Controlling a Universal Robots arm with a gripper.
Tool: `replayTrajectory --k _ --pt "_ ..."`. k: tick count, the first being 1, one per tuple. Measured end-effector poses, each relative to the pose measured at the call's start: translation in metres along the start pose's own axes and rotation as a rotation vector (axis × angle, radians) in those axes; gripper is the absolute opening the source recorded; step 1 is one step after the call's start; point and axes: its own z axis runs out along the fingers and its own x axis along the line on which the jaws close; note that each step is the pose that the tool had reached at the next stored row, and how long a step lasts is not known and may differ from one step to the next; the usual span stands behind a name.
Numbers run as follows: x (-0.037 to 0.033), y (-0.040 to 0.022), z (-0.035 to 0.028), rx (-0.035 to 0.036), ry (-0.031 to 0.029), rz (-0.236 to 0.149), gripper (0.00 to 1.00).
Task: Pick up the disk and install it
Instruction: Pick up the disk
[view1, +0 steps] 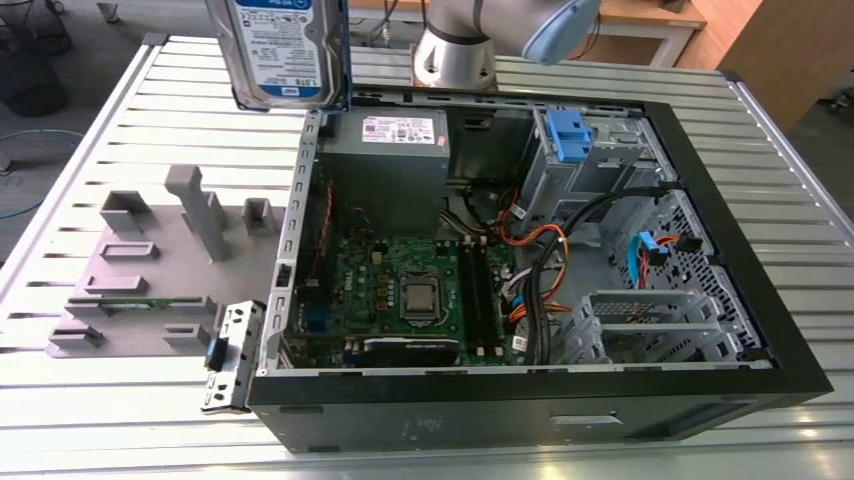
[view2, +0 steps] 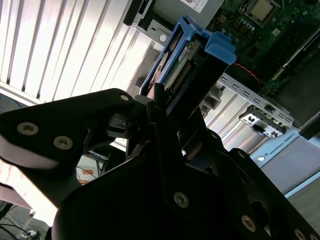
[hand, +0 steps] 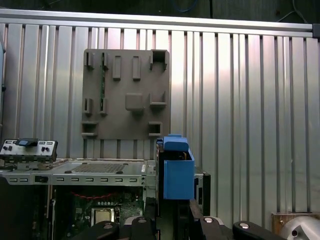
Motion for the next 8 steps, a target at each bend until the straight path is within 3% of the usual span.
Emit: replayTrajectory --k 8 --pt "0.0 -0.0115 -0.0004 0.0 0.0 0.0 0.35"
